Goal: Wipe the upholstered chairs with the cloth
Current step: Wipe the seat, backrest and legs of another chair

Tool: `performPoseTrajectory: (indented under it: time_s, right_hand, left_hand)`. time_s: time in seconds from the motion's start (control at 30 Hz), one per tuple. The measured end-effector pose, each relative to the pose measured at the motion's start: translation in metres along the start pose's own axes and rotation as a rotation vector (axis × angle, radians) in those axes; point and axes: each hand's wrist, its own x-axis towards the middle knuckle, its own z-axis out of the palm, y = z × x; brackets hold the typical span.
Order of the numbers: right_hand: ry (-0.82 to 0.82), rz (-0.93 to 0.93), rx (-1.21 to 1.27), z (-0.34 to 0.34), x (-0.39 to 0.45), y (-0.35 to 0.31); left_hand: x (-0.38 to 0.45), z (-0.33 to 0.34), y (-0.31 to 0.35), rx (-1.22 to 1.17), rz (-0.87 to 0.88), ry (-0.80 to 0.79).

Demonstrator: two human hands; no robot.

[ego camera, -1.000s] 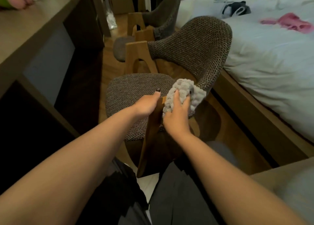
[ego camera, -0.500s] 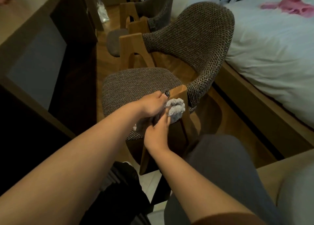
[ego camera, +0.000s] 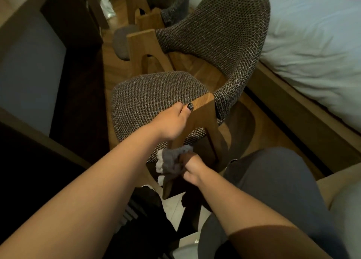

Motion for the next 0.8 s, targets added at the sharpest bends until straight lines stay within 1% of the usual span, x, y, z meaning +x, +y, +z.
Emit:
performPoseTrajectory:
  time_s: [0.07,0.17,0.23,0.3,0.37,0.4,0.43,0.5,0.53,0.57,0.6,0.7,0.77,0.8]
  right_hand:
    - [-0.004,-0.046,0.083,-0.004,0.003,-0.004]
    - [-0.072,-0.161,0.204,-0.001,-0.021,-0.019]
    - [-0.086,-0.267,0.264,0.004,-0.038,-0.032]
    - [-0.008,-0.44,0.238,0.013,-0.059,-0.05]
    - [0.144,-0.61,0.055,0.023,-0.074,-0.07]
    - [0.207,-0.641,-0.005,0.027,-0.073,-0.079]
    - [0.262,-0.645,-0.018,0.031,-0.07,-0.087]
    - [0.414,-0.592,-0.008,0.032,-0.053,-0.096]
    - [0.466,-0.562,-0.016,0.03,-0.047,-0.097]
    - [0.486,-0.549,-0.019,0.026,-0.038,-0.094]
    - [0.487,-0.545,-0.013,0.021,-0.031,-0.091]
    - [0.398,-0.57,-0.05,0.002,-0.013,-0.08]
    - [0.378,-0.49,-0.111,-0.011,-0.001,-0.075]
    - [0.353,-0.424,-0.088,-0.017,0.004,-0.074]
  left_hand:
    - [0.001,0.0,-0.001,-0.004,-0.001,0.008]
    - [0.001,0.0,0.0,-0.011,0.002,0.002]
    - [0.0,0.0,0.001,-0.023,0.004,0.006]
    - [-0.001,-0.001,0.001,-0.03,0.004,0.02]
    - [-0.003,-0.001,0.003,-0.018,0.003,0.022]
    - [-0.004,-0.001,0.003,-0.013,-0.001,0.019]
    - [-0.005,-0.001,0.005,-0.01,-0.007,0.016]
    - [-0.005,-0.003,0.007,0.004,-0.027,0.008]
    - [-0.004,-0.004,0.009,0.025,-0.04,0.003]
    - [-0.003,-0.006,0.011,0.059,-0.051,-0.005]
    - [-0.001,-0.007,0.013,0.097,-0.057,-0.015]
    - [0.008,-0.006,0.025,0.232,-0.033,-0.005]
    - [0.02,-0.001,0.037,0.302,0.011,0.016]
    - [0.029,0.002,0.044,0.323,0.035,0.022]
